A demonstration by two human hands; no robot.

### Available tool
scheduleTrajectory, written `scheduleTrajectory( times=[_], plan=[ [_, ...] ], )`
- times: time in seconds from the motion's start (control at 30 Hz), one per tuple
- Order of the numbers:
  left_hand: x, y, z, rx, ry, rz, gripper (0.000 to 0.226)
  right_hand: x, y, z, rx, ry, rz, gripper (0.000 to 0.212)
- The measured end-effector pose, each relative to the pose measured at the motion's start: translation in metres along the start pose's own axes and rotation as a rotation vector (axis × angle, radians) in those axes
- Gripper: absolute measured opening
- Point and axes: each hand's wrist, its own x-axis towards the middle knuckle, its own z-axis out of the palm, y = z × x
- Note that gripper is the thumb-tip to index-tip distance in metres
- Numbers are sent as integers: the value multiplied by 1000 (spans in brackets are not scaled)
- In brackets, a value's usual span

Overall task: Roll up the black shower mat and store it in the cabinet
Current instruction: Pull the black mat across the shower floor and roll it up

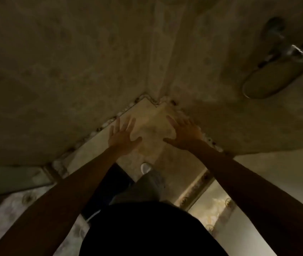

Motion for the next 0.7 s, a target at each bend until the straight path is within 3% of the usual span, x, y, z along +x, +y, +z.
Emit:
scheduleTrajectory(
  times=[0.17,0.27,0.43,0.7],
  plan=[
    [1,-24,7,-212,19,-242,90,71,-24,-17,-76,-7,-271,92],
    [-18,-35,14,-300,8,-391,93,106,-45,-25,-144,-128,-375,91],
    [-69,-48,34,-466,86,-678,92,146,-101,-30,-200,-342,-735,91],
    [-145,-30,103,-832,216,-1170,89,188,-230,17,-429,-509,-1203,80]
  ],
)
